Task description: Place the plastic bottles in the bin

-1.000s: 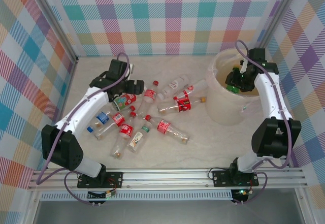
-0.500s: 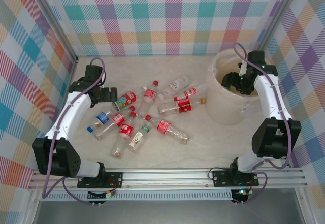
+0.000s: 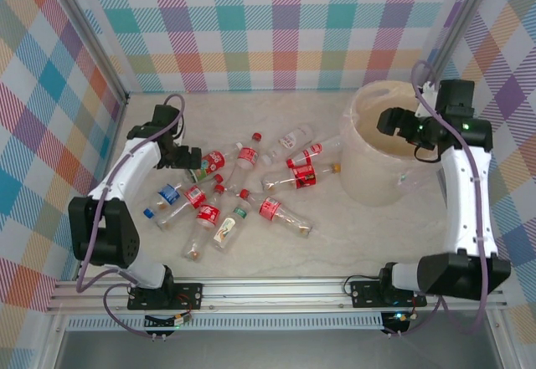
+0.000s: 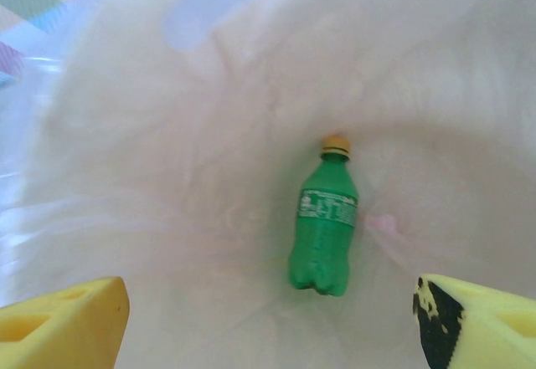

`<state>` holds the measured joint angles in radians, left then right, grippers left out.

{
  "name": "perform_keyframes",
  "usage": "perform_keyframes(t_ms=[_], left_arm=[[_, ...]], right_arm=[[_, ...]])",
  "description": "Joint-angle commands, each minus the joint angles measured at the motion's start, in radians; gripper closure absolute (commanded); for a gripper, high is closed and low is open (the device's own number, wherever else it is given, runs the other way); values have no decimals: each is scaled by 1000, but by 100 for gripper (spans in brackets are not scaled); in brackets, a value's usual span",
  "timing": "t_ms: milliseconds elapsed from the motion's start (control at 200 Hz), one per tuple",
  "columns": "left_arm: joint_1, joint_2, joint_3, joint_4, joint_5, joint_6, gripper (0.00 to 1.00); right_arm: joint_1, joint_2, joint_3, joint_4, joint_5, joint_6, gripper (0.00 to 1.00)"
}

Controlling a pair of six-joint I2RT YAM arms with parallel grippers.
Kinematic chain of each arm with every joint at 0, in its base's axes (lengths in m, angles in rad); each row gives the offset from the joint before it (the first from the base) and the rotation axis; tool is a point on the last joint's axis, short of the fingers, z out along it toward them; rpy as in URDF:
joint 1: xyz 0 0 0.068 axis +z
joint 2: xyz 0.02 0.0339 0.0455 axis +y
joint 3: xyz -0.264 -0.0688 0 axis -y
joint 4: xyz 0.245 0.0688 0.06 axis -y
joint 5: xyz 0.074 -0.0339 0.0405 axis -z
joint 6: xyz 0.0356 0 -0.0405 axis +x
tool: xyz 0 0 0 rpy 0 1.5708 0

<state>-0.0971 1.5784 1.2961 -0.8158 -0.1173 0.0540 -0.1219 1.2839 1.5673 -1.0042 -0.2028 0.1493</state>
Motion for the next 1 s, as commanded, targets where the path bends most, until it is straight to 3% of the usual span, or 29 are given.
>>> perform_keyframes(t_ms=[0, 160, 450, 610, 770, 995], left_arm=[[-19, 55, 51, 0, 30, 33, 0], [-78, 167, 137, -9, 20, 41, 0], [-131, 357, 297, -89, 15, 109, 0], [-132, 383, 276, -63, 19, 119, 3], [-130, 435, 298, -46, 58, 116, 5], [-130, 474, 336, -26, 68, 130, 11]], right_arm=[[35, -102, 45, 19, -76, 42, 12], [66, -203, 9, 33, -221, 107, 12], [135, -344, -209, 117, -285, 265, 12], [172, -448, -373, 203, -244, 363, 11], [188, -540, -492, 238, -211, 361, 11], [187, -591, -478, 277, -208, 347, 11]])
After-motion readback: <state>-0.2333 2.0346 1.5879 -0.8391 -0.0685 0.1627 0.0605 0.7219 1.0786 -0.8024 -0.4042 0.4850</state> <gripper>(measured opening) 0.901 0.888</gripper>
